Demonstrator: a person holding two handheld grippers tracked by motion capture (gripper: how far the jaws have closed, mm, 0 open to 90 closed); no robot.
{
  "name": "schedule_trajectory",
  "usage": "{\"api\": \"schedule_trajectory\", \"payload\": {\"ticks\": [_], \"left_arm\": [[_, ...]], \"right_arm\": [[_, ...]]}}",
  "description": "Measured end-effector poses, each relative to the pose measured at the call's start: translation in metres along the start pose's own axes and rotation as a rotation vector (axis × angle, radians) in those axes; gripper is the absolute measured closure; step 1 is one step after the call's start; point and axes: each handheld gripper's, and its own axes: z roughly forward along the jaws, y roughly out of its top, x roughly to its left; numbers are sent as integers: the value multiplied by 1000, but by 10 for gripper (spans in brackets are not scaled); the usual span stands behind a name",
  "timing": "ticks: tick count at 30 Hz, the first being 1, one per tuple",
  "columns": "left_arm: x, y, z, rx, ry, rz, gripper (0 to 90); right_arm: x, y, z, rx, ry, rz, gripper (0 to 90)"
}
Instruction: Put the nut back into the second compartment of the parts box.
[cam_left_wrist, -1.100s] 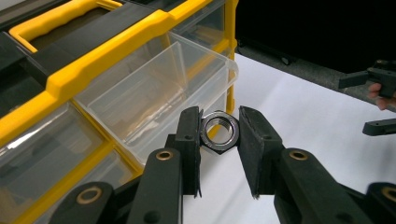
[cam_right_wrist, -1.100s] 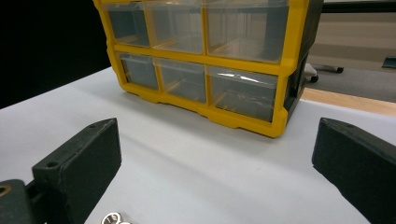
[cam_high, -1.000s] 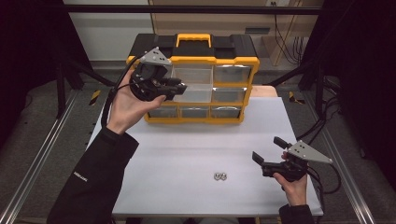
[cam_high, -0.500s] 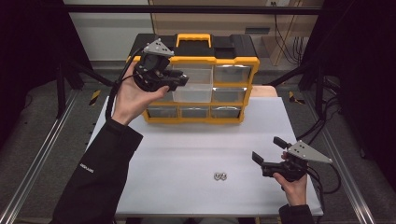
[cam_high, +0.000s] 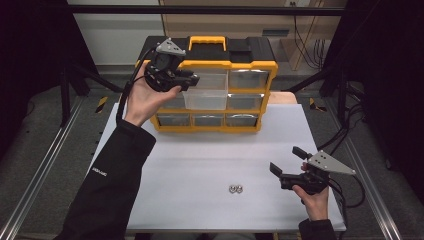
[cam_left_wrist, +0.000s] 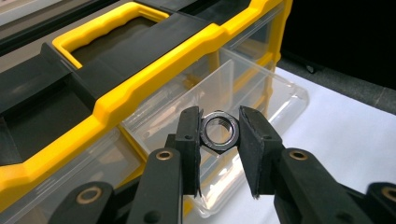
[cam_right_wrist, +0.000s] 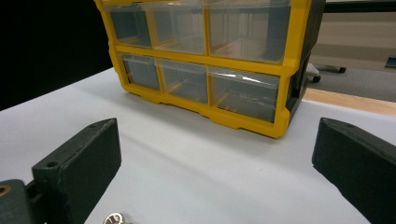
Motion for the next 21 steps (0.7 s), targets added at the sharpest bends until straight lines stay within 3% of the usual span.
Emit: {"api": "schedule_trajectory", "payload": {"ticks": [21], "left_arm": [[8, -9, 28, 45, 21, -5, 692]], "right_arm": [[0, 0, 1, 1, -2, -8, 17]]}}
